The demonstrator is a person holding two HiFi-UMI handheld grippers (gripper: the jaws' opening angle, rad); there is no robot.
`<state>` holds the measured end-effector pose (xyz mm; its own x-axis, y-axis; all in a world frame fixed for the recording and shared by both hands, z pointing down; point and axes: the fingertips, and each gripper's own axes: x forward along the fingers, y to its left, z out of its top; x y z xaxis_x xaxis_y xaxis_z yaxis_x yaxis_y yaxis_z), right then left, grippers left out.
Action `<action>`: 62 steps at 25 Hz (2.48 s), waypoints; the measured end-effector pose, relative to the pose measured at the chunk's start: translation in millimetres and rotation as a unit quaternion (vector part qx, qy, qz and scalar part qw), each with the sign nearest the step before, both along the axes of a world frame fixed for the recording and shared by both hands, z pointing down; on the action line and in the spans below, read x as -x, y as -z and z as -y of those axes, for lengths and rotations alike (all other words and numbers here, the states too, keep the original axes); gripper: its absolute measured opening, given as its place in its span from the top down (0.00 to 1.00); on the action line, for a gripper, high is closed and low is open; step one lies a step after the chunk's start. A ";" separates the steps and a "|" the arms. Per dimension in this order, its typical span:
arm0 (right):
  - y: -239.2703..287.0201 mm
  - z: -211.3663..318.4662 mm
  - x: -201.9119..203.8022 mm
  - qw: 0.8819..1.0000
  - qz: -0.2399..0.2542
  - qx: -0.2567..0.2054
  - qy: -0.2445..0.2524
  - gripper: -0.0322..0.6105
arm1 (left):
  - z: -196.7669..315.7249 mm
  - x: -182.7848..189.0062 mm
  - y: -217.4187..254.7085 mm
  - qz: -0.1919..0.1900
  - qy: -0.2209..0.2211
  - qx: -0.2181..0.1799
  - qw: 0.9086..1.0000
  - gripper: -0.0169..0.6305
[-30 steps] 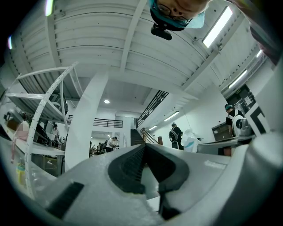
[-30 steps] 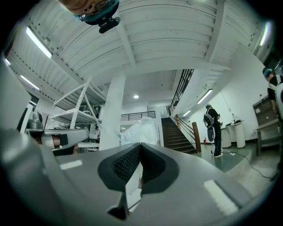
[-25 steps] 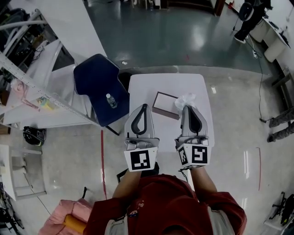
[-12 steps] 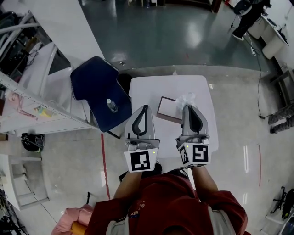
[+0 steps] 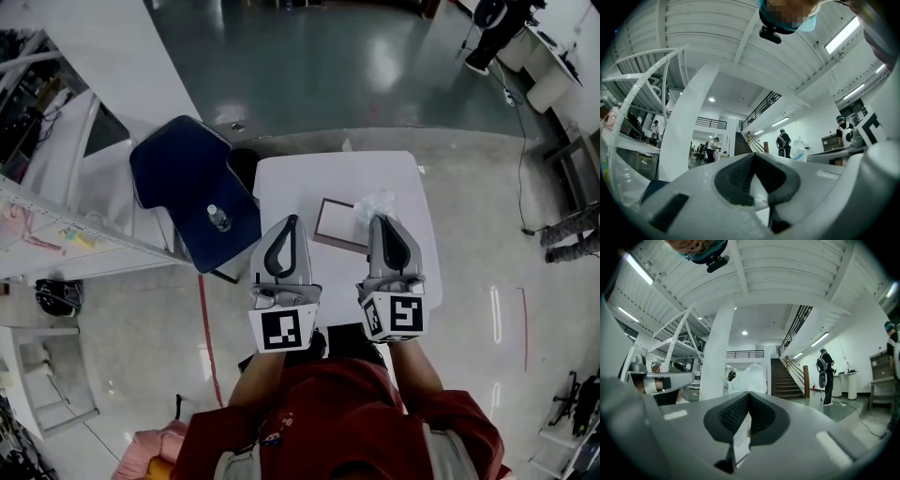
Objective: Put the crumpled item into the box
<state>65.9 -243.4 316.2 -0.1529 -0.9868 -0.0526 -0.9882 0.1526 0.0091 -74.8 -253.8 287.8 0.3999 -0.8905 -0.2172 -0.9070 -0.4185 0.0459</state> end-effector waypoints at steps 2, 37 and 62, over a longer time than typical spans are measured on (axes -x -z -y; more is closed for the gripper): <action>-6.7 5.7 -4.6 1.000 -0.003 0.006 0.000 0.95 | 4.3 -4.0 -5.3 0.006 0.000 0.002 1.000 0.97; -211.8 141.6 -5.2 0.960 -0.066 0.240 0.125 0.95 | 117.5 -43.0 -101.3 0.054 0.039 0.045 0.997 0.97; -373.1 142.0 -5.3 0.853 -0.173 0.448 0.203 0.95 | 138.5 -35.4 -138.8 0.051 0.061 0.081 0.994 0.97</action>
<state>71.2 -385.4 689.3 -0.3445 -0.4688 0.8134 -0.8140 0.5808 -0.0100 -39.3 -392.3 426.6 0.3001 -0.9534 -0.0309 -0.9538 -0.3005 0.0088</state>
